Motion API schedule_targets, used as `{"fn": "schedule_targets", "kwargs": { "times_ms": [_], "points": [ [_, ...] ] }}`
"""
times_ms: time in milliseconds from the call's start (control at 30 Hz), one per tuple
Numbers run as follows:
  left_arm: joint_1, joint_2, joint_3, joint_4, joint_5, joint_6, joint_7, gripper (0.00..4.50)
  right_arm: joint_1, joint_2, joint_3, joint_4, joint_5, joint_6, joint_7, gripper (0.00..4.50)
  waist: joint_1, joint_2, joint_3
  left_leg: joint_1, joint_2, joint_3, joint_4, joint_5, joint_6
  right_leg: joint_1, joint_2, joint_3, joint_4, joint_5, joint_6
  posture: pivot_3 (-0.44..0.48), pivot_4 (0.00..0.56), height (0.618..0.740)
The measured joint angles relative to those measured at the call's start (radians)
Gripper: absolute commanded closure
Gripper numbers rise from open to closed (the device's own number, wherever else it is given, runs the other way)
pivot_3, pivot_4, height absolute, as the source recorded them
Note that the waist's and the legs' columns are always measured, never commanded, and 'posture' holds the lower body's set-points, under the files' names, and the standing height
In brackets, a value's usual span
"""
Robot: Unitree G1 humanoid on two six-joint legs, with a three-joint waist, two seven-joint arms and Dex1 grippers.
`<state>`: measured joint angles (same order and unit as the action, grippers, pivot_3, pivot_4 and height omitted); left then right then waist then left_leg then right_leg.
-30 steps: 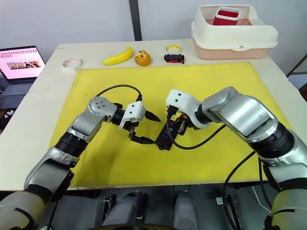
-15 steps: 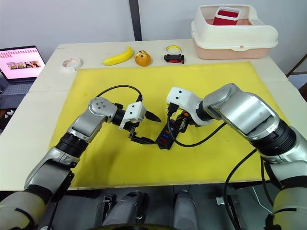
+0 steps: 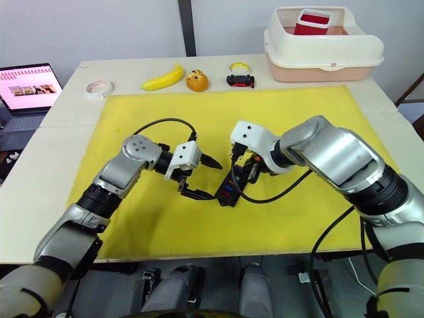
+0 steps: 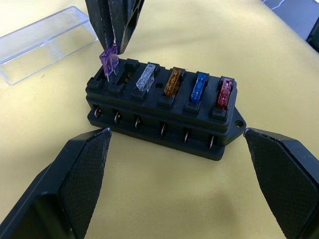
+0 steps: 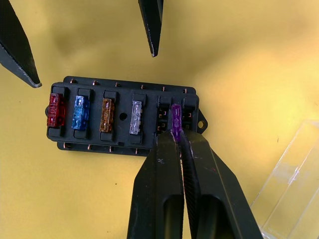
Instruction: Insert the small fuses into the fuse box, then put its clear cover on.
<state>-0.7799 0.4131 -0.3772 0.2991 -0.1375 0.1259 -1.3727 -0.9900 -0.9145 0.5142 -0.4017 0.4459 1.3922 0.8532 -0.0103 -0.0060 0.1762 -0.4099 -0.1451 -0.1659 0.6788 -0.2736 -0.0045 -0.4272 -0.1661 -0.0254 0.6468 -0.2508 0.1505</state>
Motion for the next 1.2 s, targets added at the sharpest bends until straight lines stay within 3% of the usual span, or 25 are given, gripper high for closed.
{"fn": "schedule_targets", "kwargs": {
  "times_ms": [1200],
  "points": [
    [0.000,-0.001,0.000,0.000,0.000,0.000,0.000,0.00,-0.005,0.002,0.001,-0.007,0.009,0.022,0.009,4.43,0.000,0.000,0.000,0.000,0.000,0.000,0.000,0.000,0.000,0.000,0.000,0.000,0.000,0.000,0.000,0.000,0.150,0.740]
  ]
}}
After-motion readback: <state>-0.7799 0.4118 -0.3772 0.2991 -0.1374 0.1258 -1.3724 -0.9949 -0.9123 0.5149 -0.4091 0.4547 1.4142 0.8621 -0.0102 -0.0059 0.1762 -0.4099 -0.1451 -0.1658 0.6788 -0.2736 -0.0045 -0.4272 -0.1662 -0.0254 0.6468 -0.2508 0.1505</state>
